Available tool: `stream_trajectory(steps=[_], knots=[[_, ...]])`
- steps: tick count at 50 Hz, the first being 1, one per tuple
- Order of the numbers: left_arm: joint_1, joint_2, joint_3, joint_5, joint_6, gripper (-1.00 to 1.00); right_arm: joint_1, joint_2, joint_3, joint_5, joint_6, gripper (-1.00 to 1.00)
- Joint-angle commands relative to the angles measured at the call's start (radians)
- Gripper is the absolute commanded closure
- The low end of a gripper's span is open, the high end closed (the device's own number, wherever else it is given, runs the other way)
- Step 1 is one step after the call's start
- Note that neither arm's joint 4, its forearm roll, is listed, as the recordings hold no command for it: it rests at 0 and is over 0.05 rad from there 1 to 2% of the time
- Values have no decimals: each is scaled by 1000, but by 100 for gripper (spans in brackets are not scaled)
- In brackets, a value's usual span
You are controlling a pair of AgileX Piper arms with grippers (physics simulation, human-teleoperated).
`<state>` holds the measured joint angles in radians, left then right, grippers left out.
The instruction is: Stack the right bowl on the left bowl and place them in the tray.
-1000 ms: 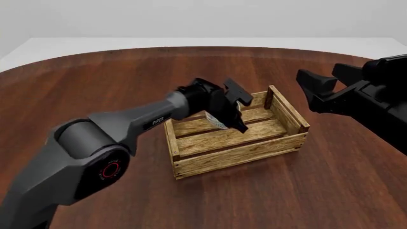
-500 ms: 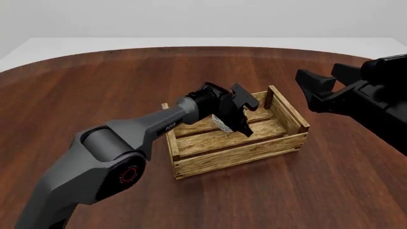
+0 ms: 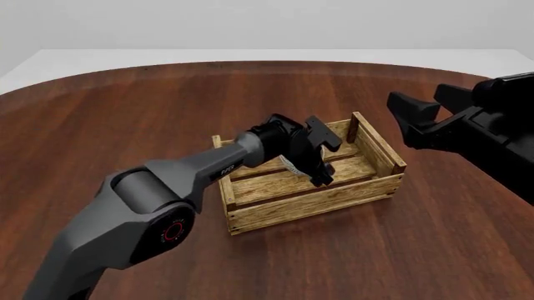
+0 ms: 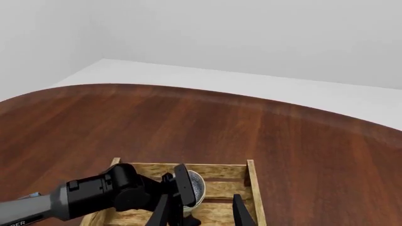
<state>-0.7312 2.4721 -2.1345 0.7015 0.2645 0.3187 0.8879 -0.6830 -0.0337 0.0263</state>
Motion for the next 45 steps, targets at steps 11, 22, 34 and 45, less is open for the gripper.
stream_trajectory(steps=[11,22,34,45], knots=[[-29,-77,35,18,-9,-100,4,-9,-3,9,0,-100],[-32,-137,103,-19,-7,-100,6,-6,-3,8,-3,-100],[-31,-197,154,-40,-10,-100,6,-7,-5,11,-3,-100],[-29,-304,264,-113,-50,-100,4,-8,-3,9,-3,-100]])
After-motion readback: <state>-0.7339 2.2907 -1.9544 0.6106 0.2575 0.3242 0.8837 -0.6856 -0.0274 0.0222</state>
